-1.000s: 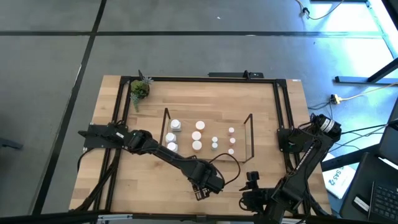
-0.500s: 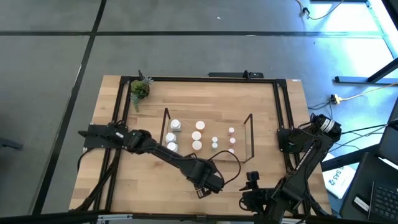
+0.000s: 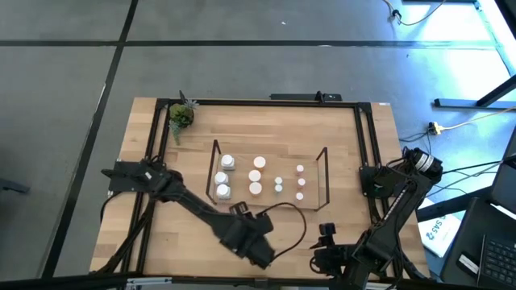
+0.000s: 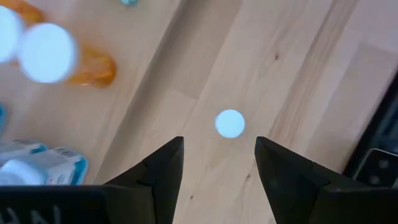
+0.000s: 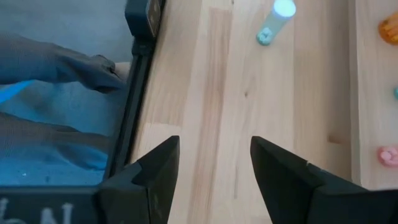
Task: Pick and place medicine bottles onto shelf by color
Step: Put the light blue pill bottle on the shelf aligned with the other light blue pill bottle
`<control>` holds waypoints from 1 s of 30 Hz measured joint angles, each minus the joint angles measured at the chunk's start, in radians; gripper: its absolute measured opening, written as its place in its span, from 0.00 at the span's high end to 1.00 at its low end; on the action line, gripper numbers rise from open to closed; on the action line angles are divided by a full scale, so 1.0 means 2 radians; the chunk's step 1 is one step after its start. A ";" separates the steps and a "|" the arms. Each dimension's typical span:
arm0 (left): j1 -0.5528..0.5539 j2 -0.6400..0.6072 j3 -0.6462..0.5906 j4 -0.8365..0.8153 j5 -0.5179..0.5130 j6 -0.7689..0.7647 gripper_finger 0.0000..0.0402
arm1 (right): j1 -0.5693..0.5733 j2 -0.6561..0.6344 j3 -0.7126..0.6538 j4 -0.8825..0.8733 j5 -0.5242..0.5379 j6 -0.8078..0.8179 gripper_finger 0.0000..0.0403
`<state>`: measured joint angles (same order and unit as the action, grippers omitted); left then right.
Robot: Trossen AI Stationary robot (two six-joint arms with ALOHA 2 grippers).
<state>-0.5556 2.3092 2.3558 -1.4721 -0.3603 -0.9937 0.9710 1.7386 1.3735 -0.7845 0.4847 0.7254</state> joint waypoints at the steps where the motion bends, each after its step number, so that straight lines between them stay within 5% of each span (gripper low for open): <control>1: -0.007 -0.005 0.000 -0.002 -0.010 -0.006 0.52 | 0.000 0.000 0.000 0.005 0.000 0.000 0.50; 21: -0.129 -0.016 -0.011 -0.005 -0.146 -0.150 0.52 | 0.000 0.000 0.000 0.013 -0.008 0.000 0.50; 30: -0.149 -0.016 -0.012 -0.006 -0.167 -0.183 0.52 | -0.008 0.000 0.000 0.057 0.029 -0.051 0.50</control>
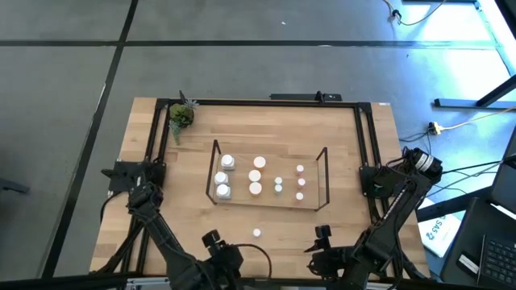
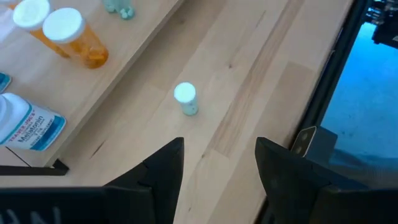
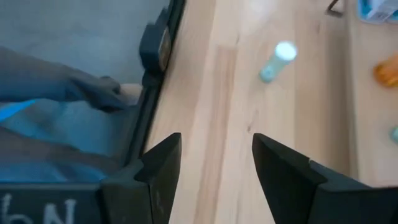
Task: Pick and place medicine bottles onto shelf by color
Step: Put the light blue pill bottle on the shelf aligned with the other light blue pill bottle
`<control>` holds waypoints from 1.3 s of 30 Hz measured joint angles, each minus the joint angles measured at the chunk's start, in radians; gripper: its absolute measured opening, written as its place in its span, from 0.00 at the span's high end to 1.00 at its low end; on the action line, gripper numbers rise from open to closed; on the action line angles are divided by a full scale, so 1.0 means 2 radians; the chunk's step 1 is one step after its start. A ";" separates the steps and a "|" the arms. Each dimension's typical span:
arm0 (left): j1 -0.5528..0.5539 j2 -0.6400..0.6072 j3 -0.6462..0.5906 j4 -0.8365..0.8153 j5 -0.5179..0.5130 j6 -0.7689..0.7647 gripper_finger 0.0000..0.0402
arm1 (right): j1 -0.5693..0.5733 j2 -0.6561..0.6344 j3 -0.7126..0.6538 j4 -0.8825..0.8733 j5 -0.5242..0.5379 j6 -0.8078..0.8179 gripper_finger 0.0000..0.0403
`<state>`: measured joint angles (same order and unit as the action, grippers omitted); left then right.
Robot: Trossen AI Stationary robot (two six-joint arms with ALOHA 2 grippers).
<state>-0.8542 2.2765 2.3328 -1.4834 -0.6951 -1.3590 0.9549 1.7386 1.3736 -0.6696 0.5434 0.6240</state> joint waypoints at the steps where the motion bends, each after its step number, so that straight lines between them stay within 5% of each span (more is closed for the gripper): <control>1: 0.000 0.000 0.000 0.000 0.000 0.000 0.52 | -0.004 0.000 0.000 0.004 0.004 -0.010 0.50; 5: 0.000 0.000 0.000 -0.001 -0.001 0.000 0.52 | -0.035 0.000 0.000 0.019 0.001 -0.036 0.50; 22: -0.012 0.000 0.000 -0.004 0.001 -0.001 0.52 | -0.169 0.035 0.000 0.129 -0.151 -0.233 0.50; 39: -0.015 0.000 0.000 -0.006 0.001 -0.015 0.52 | -0.230 0.108 0.000 0.178 -0.184 -0.252 0.50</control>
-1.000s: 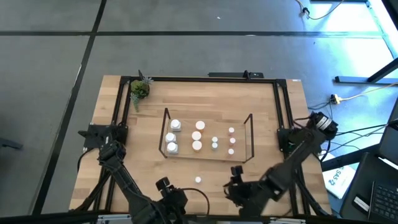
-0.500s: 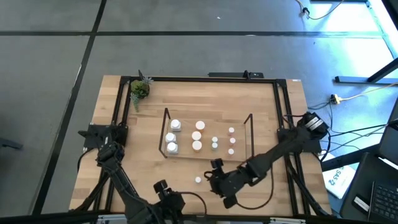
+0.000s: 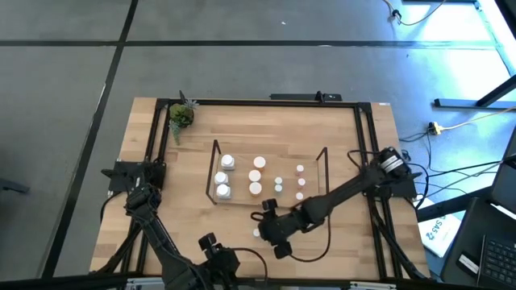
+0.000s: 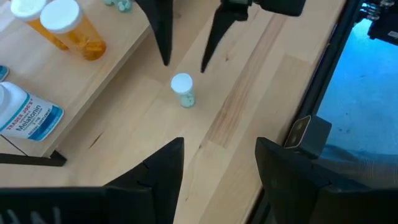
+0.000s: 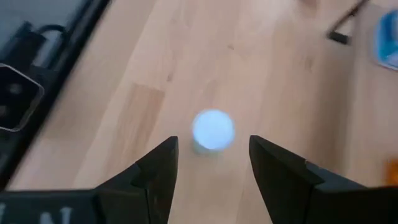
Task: Pick and place medicine bottles onto shelf by color
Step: Put the light blue pill bottle on the shelf aligned with the other light blue pill bottle
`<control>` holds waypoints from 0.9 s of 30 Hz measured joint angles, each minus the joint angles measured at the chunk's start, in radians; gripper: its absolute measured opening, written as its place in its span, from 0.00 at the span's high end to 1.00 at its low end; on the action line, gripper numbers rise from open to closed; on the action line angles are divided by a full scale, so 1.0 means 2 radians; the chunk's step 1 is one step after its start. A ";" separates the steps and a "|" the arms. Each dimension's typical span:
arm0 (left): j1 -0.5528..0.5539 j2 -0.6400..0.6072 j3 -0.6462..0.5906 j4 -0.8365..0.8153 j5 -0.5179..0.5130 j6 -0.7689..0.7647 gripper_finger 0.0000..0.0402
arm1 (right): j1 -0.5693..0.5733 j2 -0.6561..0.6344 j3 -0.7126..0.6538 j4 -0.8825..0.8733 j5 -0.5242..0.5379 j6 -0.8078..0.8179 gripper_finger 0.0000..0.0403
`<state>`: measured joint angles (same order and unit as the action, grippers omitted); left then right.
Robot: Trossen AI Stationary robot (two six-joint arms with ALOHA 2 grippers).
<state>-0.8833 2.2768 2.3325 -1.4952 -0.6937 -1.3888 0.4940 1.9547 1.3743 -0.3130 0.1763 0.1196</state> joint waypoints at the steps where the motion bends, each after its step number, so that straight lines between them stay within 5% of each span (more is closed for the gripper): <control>1: 0.000 0.000 0.000 0.000 0.000 0.000 0.52 | -0.002 0.003 0.000 0.006 -0.009 0.000 0.50; 27: 0.000 0.000 0.000 -0.006 0.004 -0.013 0.52 | -0.013 0.033 0.000 0.046 -0.027 -0.023 0.50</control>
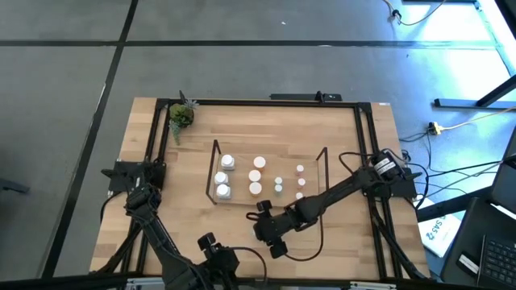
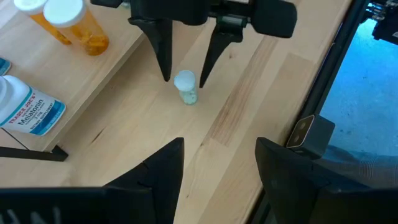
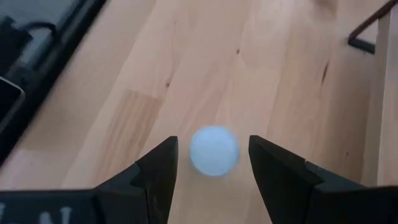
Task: Pick and place medicine bottles onto shelf by color
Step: Put the light blue pill bottle on the shelf aligned with the other light blue pill bottle
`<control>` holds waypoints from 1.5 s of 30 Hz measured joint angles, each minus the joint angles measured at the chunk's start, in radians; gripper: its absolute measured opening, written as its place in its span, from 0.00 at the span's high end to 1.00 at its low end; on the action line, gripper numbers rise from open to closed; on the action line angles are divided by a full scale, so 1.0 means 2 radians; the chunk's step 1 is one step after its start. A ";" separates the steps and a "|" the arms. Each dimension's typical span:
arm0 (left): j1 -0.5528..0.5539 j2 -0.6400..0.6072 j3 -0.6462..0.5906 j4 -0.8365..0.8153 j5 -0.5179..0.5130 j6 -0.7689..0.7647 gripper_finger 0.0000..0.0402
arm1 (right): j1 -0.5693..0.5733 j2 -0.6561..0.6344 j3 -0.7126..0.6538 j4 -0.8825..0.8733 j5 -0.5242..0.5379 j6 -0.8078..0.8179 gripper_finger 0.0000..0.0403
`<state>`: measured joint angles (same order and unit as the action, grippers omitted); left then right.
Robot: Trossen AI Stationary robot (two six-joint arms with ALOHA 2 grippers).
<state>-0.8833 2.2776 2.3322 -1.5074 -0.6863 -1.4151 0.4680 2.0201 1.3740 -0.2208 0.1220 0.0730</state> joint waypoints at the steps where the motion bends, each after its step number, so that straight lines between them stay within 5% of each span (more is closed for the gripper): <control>1: 0.000 0.000 0.000 0.000 0.000 0.000 0.52 | 0.000 0.000 0.000 0.004 -0.003 0.000 0.50; 40: 0.001 0.000 0.000 0.000 0.000 0.001 0.52 | -0.002 0.025 -0.019 0.057 -0.005 -0.014 0.51; 45: 0.001 0.000 0.000 0.000 0.000 0.001 0.52 | -0.002 0.025 -0.019 0.061 -0.005 -0.013 0.57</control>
<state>-0.8818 2.2776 2.3322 -1.5070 -0.6861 -1.4124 0.4648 2.0697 1.3369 -0.0992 0.1123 0.0471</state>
